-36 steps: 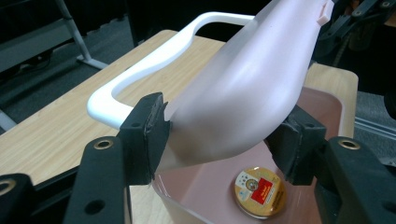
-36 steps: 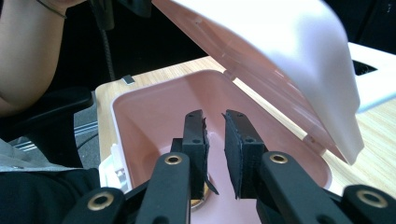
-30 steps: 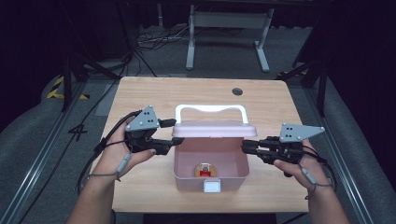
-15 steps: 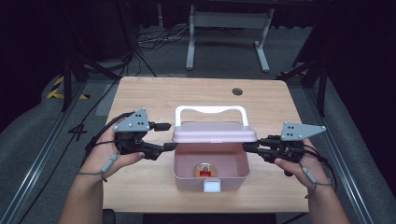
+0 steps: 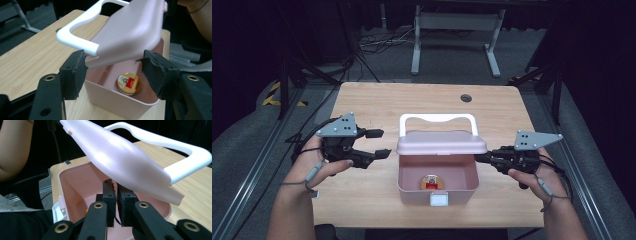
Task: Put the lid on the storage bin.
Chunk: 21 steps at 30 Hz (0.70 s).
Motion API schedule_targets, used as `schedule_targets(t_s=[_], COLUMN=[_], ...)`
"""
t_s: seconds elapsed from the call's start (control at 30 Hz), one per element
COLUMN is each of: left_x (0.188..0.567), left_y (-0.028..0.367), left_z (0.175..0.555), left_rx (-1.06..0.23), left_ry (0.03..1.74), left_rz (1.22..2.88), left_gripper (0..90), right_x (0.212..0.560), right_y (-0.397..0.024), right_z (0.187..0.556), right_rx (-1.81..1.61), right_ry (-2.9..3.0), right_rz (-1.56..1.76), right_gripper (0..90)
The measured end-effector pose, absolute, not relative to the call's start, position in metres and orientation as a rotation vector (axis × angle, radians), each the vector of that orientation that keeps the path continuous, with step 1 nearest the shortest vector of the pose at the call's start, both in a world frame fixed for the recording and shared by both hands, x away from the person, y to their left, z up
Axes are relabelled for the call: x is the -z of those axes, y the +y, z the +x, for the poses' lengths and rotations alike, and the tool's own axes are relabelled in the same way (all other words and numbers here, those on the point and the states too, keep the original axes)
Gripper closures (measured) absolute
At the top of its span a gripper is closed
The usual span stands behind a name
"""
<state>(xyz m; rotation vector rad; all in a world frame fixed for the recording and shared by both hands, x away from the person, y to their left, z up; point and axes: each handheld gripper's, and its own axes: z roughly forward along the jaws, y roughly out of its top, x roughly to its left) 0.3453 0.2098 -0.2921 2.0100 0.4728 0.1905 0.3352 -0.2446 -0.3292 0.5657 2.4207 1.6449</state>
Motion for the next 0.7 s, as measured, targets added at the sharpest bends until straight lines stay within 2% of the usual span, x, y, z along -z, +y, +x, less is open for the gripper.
schedule_targets(t_s=[0.3, 0.7], left_x=[0.301, 0.306], left_y=[0.226, 0.233], left_z=[0.369, 0.388], left_rx=[-0.280, -0.405], left_ry=[0.551, 0.754], left_rz=[1.980, 1.913], left_gripper=[32.0, 28.5], right_x=[0.331, 0.334], right_y=[-0.246, -0.247], right_z=[0.331, 0.325], right_rx=[-1.596, -1.561], right_ry=[2.468, 2.519], right_rz=[0.571, 0.608], right_gripper=[86.4, 86.2])
